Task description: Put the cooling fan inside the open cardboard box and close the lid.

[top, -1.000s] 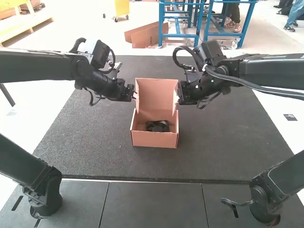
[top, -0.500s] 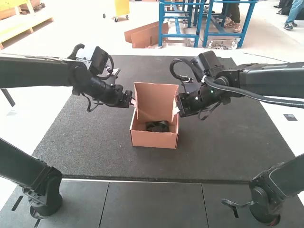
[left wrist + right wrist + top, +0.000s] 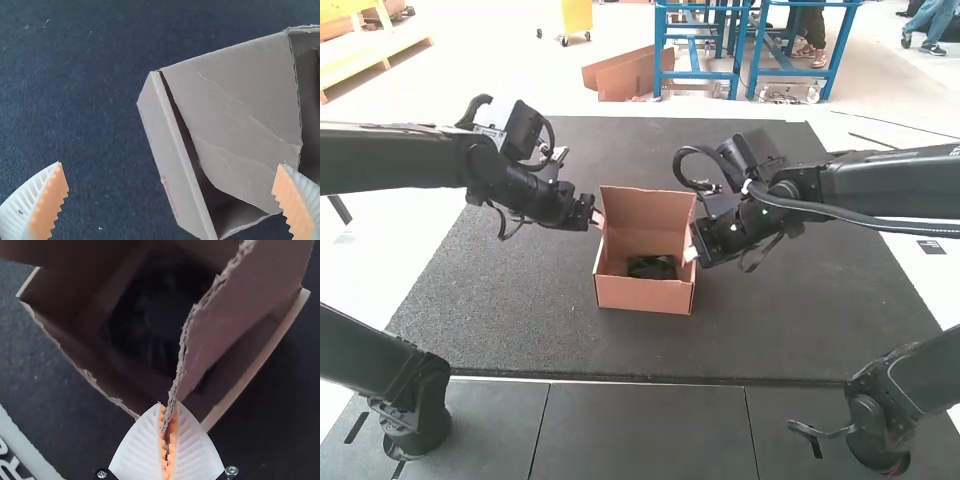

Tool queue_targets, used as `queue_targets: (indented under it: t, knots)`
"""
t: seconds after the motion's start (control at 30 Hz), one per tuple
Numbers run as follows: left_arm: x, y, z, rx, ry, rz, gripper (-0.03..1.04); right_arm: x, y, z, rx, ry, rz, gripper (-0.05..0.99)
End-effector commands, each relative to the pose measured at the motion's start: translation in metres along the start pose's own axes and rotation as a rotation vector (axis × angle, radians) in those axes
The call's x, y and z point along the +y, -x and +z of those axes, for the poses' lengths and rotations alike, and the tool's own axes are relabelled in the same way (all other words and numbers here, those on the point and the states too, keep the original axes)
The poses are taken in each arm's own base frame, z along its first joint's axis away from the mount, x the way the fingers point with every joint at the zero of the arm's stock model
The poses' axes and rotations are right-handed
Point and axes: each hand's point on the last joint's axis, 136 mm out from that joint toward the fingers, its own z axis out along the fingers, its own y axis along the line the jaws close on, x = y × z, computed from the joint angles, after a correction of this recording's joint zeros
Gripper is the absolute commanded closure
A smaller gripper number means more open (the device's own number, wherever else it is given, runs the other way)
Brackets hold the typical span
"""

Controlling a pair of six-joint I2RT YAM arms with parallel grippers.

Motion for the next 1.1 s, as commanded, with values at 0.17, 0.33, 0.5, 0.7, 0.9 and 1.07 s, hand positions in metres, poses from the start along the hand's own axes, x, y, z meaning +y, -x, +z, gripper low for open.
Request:
queue_targets:
  t: [0.17, 0.33, 0.5, 0.7, 0.9, 1.07]
  knots:
    - [-0.001, -0.003, -0.008, -0.018, 0.0, 0.01, 0.04, -0.002, -0.009, 0.0, -0.003, -0.04, -0.096, 0.95]
    - [0.001, -0.008, -0.011, -0.009, 0.006, 0.004, 0.04, -0.009, -0.015, 0.002, 0.013, -0.079, -0.143, 0.95]
    - [0.003, -0.013, -0.015, -0.002, 0.018, 0.0, 0.04, -0.015, 0.004, -0.005, -0.029, -0.116, -0.12, 0.59]
    - [0.032, -0.025, -0.018, 0.027, 0.146, -0.015, 0.04, -0.016, 0.032, -0.021, -0.083, -0.125, -0.084, 0.03]
    - [0.059, 0.005, -0.036, -0.076, 0.25, -0.048, 0.04, -0.025, 0.066, -0.053, -0.196, -0.148, -0.045, 0.02]
    - [0.056, 0.045, -0.045, -0.18, 0.252, -0.034, 0.04, -0.033, 0.076, -0.082, -0.289, -0.181, -0.039, 0.02]
